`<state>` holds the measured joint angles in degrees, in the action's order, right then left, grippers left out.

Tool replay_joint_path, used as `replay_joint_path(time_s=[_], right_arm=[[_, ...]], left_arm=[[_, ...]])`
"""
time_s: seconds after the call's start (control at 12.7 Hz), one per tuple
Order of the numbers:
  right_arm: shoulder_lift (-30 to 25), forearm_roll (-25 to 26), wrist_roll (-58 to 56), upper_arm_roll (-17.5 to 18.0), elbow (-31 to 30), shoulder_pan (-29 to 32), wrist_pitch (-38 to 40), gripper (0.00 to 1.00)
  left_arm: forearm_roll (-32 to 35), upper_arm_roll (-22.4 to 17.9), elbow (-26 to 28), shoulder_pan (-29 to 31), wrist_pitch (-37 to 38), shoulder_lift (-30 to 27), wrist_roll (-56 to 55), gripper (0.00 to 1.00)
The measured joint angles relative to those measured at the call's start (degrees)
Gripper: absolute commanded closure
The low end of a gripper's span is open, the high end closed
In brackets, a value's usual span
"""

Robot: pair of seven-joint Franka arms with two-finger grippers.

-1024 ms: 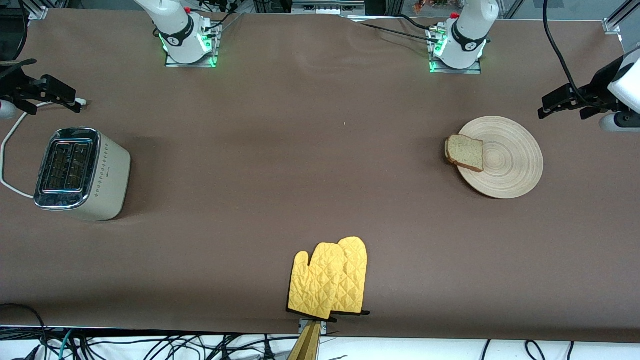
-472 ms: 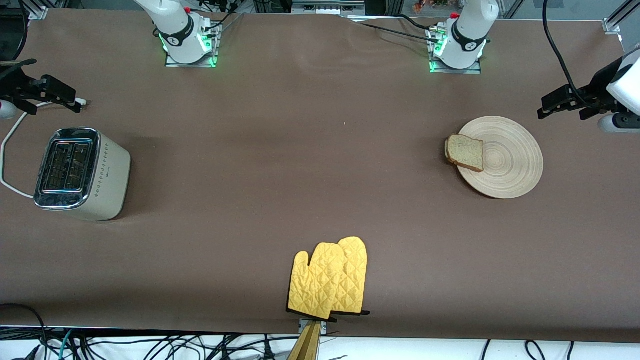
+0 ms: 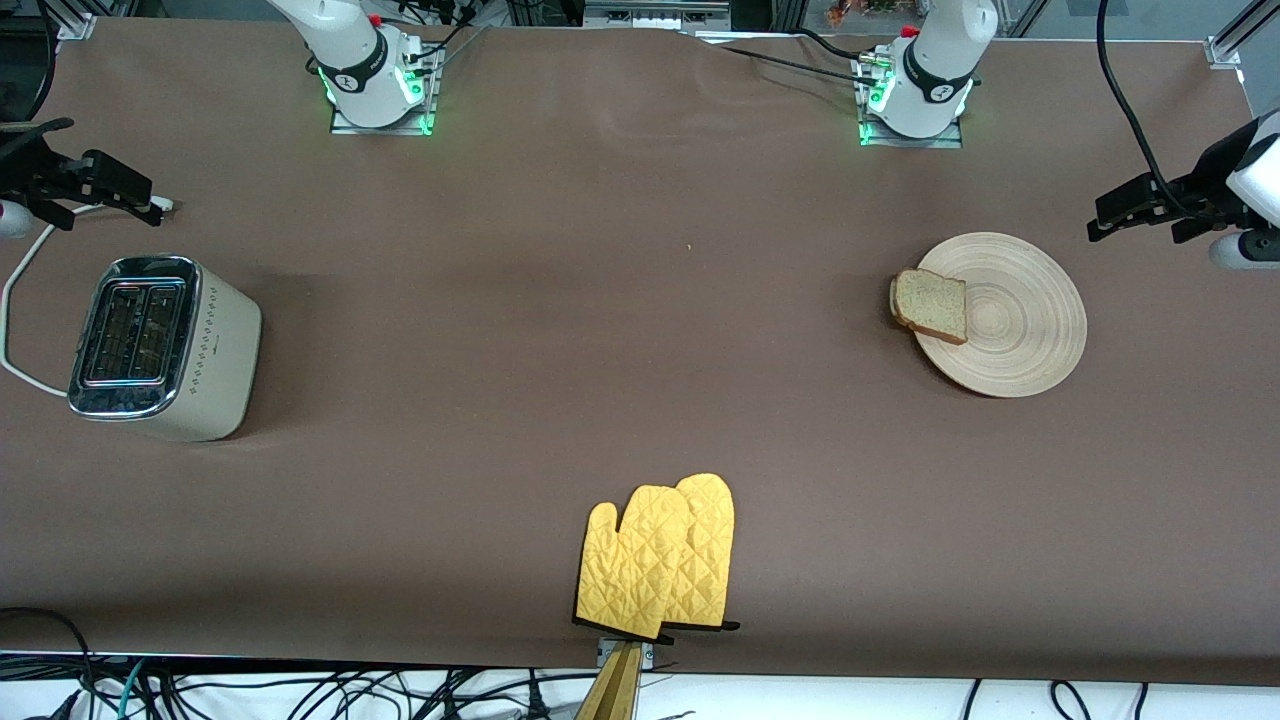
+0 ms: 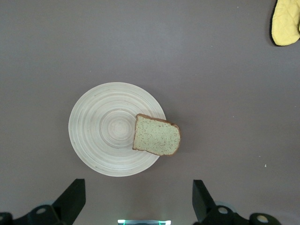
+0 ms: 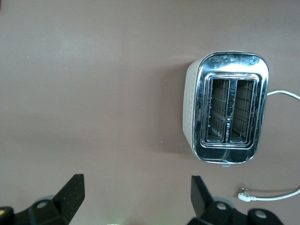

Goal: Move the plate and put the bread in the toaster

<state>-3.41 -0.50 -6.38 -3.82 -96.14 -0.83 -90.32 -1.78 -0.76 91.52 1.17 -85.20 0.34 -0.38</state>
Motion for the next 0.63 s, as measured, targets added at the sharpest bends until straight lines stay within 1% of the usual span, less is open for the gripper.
replay_joint_path(time_s=[0.24,0.63], right_arm=[[0.0,0.0,0.0,0.0,0.0,0.0,0.0,0.0],[0.0,0.0,0.0,0.0,0.0,0.0,0.0,0.0]], left_arm=[[3.1,0.2,0.0,0.0,-0.7,0.5,0.1,0.0],[3.6,0.2,0.0,0.0,-0.7,0.5,0.1,0.0]])
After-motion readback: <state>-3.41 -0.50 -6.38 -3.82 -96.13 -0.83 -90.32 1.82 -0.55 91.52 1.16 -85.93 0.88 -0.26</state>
